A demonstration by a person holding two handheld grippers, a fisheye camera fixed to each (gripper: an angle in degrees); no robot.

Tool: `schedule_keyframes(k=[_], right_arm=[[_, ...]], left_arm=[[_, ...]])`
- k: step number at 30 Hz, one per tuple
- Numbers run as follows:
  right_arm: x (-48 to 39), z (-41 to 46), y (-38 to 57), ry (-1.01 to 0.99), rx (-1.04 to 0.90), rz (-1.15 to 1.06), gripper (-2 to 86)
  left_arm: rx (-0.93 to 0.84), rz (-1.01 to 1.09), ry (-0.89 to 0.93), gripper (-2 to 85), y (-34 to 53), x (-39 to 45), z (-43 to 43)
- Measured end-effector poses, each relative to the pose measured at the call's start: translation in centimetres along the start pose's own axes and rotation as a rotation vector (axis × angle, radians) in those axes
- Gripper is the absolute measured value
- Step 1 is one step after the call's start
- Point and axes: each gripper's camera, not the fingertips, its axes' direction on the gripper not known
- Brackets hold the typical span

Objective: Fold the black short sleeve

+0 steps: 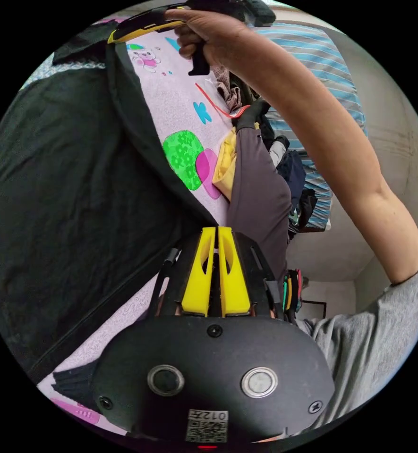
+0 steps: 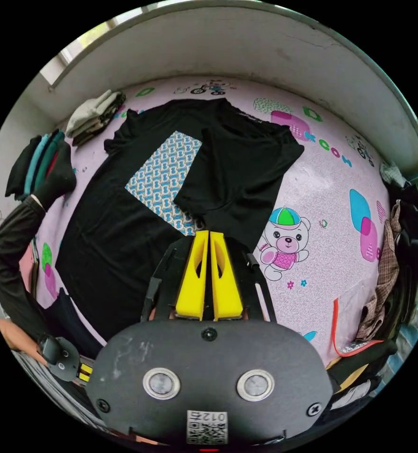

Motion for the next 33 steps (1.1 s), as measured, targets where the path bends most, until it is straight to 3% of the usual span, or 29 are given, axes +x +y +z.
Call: schedule_keyframes(k=[7, 33], right_arm=[[3.1, -1.9, -1.0, -0.134, 0.047, 0.094, -0.7], [6.8, 0.9, -2.2, -0.132, 0.027, 0.120, -0.6]], left_arm=[[-0.015, -0.031, -0.113, -0.1, 2.1, 0.5, -2.9], [0.002, -0.324, -0.218, 0.3, 4.2, -1.0, -8.9]])
